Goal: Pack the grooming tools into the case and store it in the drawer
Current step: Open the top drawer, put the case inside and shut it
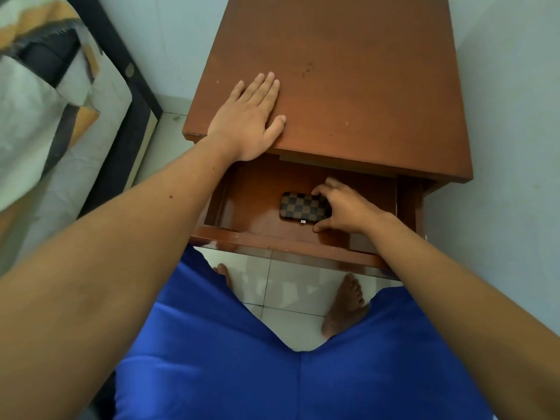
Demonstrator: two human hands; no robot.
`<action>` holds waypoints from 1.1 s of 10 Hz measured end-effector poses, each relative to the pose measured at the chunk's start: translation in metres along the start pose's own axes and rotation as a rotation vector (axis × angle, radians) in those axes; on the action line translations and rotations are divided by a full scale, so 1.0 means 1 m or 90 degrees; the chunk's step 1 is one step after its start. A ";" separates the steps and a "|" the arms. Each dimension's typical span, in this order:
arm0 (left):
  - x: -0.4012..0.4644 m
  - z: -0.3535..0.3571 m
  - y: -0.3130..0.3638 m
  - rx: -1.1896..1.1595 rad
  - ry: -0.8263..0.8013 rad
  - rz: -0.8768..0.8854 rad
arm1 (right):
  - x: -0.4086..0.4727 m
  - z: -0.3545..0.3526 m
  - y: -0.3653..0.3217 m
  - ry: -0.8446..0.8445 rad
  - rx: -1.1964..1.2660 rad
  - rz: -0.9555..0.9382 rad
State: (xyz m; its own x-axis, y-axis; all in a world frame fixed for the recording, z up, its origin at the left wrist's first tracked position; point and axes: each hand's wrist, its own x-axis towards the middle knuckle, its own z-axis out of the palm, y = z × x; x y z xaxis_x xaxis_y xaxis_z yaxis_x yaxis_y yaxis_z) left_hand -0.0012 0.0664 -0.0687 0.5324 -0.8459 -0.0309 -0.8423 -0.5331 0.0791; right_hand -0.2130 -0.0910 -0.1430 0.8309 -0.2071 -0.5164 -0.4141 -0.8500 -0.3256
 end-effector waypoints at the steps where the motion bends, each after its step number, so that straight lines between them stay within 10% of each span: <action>1: 0.001 -0.001 -0.001 -0.001 -0.002 0.001 | 0.002 0.002 0.000 0.010 -0.021 -0.010; 6: 0.003 0.001 0.001 -0.001 0.006 -0.008 | -0.091 -0.028 -0.029 0.155 0.148 -0.163; 11: 0.001 0.000 0.001 -0.006 0.001 -0.004 | -0.089 -0.020 -0.027 0.350 -0.173 -0.066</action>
State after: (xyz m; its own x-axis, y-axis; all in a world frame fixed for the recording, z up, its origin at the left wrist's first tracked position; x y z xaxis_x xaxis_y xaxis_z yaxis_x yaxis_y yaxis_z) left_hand -0.0015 0.0652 -0.0688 0.5382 -0.8423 -0.0303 -0.8379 -0.5386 0.0885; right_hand -0.2684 -0.0590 -0.0717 0.9614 -0.2750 0.0141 -0.2722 -0.9568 -0.1018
